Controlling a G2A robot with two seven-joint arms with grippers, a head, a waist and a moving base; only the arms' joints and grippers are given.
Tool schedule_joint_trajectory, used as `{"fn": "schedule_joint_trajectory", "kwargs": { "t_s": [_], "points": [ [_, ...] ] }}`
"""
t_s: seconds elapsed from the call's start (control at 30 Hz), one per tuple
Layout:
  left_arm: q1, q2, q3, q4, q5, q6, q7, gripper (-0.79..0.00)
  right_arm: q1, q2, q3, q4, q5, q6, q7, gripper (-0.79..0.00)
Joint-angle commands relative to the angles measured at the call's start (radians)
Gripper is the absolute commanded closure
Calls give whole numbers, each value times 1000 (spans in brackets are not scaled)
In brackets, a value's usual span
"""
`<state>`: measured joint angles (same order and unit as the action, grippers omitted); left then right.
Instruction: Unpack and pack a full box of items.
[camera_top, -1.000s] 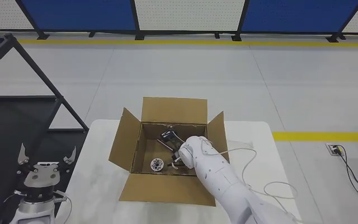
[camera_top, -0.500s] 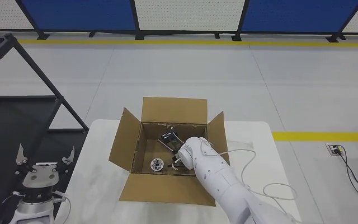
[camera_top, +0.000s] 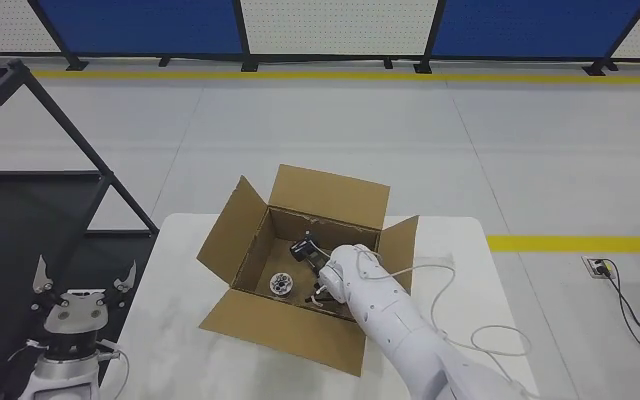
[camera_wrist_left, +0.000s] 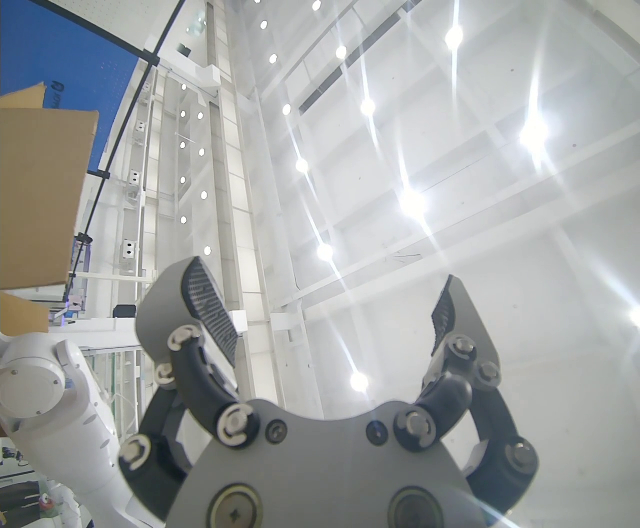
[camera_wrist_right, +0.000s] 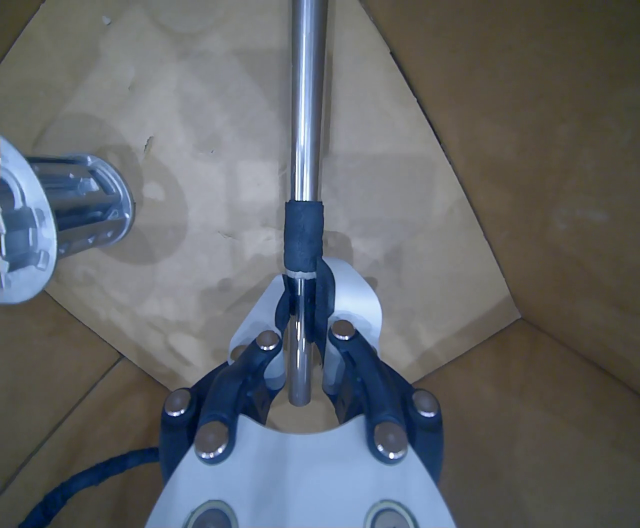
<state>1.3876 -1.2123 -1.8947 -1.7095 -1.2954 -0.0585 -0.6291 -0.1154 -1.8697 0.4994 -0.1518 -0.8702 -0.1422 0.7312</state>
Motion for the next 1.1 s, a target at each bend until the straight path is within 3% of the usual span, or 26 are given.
{"fn": "schedule_joint_trajectory", "kwargs": {
  "t_s": [0.0,0.8,0.83,0.87,0.9,1.07],
  "points": [
    [-1,0,1,0,1,1,0,-785,2,1,2,2,-2,-9,3,0],
    [-11,-5,10,5,9,11,2,-785,13,21,7,-6,-67,-81,45,0],
    [-12,-5,10,5,10,10,2,-785,12,21,7,-6,-68,-78,51,-28],
    [-12,-5,11,6,13,11,1,-785,12,21,8,-7,-68,-76,54,-203],
    [-12,-5,11,6,14,11,1,-785,12,21,9,-8,-69,-74,59,-323],
    [-14,-5,11,7,19,14,1,-785,15,22,16,-18,-69,-66,58,-468]
  ]
}}
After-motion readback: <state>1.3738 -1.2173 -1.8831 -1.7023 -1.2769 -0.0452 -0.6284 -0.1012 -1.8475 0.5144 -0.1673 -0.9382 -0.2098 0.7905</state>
